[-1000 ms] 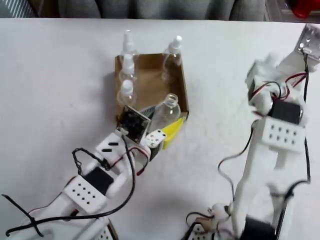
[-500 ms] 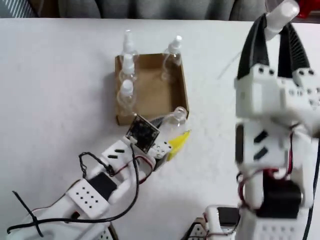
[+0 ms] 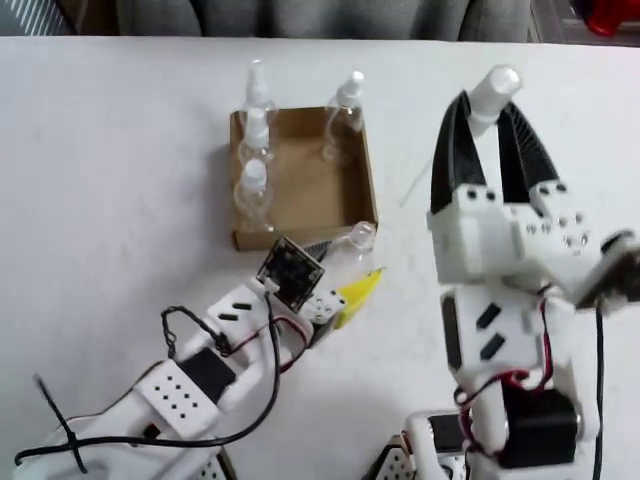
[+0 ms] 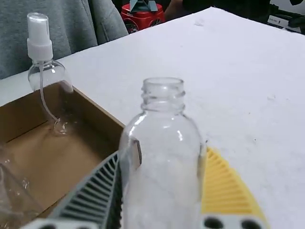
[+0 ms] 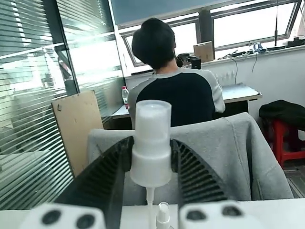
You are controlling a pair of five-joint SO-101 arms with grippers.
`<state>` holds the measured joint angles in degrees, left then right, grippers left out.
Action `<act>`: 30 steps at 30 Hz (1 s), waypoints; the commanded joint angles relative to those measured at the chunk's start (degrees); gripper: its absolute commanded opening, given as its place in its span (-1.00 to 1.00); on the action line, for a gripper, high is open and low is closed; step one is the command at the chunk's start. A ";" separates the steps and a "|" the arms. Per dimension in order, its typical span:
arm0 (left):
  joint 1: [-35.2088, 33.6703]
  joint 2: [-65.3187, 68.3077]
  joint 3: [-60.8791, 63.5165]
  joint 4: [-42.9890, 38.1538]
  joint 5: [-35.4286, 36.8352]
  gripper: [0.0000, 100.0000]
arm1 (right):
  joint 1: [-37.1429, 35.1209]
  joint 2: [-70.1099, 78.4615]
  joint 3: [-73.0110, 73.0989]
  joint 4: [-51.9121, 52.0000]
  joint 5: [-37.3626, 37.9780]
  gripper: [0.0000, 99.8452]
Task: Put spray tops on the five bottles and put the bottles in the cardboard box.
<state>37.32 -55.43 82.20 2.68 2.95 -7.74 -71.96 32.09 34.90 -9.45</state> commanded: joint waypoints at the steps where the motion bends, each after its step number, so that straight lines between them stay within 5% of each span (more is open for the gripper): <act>1: 0.31 -1.98 -0.44 -1.76 -0.70 -0.89 | -0.48 -5.32 2.99 1.10 0.44 -0.97; 15: 0.31 -1.98 -0.18 -1.58 -0.70 -0.89 | -2.33 -7.52 16.53 -11.30 0.35 -0.97; 30: -0.13 -1.98 -0.09 -1.41 -0.79 -0.89 | -7.60 -7.52 20.57 -11.82 0.35 -0.97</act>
<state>37.32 -55.43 82.46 2.68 2.95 -14.95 -79.25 52.66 24.26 -9.45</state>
